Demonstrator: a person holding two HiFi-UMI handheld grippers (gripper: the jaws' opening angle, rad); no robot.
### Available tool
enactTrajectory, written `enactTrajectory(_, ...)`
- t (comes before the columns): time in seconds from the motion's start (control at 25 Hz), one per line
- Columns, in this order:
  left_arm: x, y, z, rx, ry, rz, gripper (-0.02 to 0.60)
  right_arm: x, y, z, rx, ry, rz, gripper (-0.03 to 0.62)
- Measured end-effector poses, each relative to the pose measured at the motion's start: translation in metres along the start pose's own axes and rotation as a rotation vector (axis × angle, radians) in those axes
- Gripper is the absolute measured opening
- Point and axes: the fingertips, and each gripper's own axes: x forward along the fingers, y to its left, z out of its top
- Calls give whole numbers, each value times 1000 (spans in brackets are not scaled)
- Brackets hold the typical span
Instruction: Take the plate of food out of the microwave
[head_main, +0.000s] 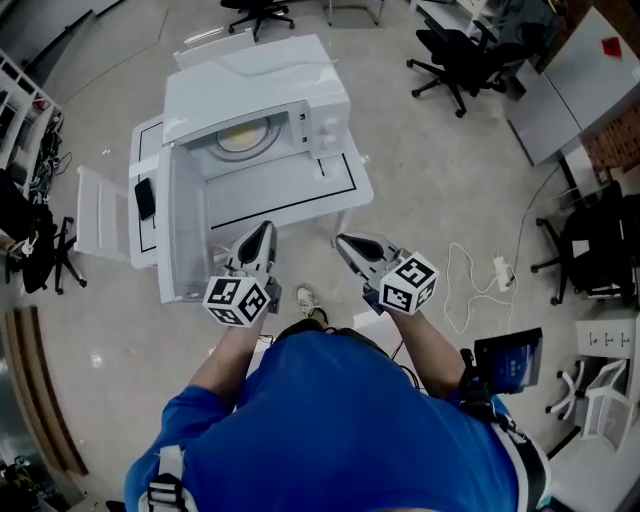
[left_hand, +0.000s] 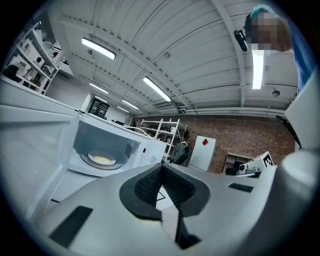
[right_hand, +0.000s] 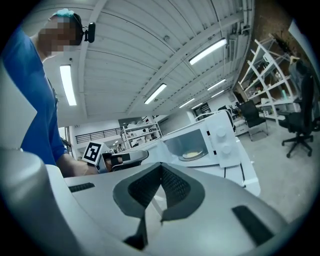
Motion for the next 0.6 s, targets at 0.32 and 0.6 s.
enactTrajectory(0.32,36,48,8,19,13,80,9,53,-30,21,-37,54,46,2)
enactTrajectory(0.6,56,87,11,46,27,118,9,103,-53,26,-56,89,60,2)
